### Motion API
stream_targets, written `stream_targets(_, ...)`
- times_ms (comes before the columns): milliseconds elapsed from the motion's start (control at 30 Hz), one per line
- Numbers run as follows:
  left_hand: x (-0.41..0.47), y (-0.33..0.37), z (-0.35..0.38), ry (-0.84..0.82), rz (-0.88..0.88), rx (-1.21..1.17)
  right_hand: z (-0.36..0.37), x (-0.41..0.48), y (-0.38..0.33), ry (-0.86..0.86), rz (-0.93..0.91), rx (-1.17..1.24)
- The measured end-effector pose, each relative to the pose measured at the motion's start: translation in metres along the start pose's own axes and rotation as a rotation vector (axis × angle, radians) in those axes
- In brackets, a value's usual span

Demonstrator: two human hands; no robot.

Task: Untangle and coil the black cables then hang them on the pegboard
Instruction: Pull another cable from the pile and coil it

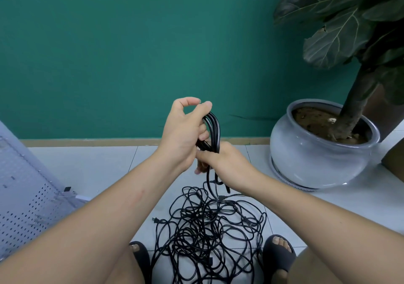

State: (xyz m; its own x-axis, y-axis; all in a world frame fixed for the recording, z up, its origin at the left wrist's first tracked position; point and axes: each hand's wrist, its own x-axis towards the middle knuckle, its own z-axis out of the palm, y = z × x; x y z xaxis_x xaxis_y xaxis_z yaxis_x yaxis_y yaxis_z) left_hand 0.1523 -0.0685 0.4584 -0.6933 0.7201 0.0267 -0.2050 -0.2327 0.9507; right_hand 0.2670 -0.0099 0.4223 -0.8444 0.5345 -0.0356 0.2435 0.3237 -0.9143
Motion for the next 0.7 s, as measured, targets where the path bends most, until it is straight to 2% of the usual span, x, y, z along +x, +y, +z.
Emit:
stream_targets(100, 0.001, 0.001, -0.003, -0.061, 0.105, 0.209, -0.006, -0.001, 0.003, 0.008, -0.011, 0.025)
stream_targets(167, 0.002, 0.000, -0.005, -0.077, 0.121, 0.261, -0.011, 0.001, 0.005, 0.041, -0.032, 0.042)
stream_targets(300, 0.002, -0.014, -0.006, -0.210, -0.033, 0.238, -0.028, 0.005, 0.001, 0.156, -0.122, 0.277)
stream_targets(533, -0.020, -0.059, -0.003, -0.566, -0.221, 0.718, -0.057, 0.007, 0.000, 0.338, -0.153, 0.510)
stream_targets(600, -0.025, -0.073, -0.001, -0.585, -0.232, 0.766, -0.059, 0.007, -0.002, 0.367, -0.164, 0.540)
stream_targets(700, -0.028, -0.087, 0.002, -0.511, -0.242, 0.696, -0.061, 0.005, -0.005, 0.391, -0.180, 0.554)
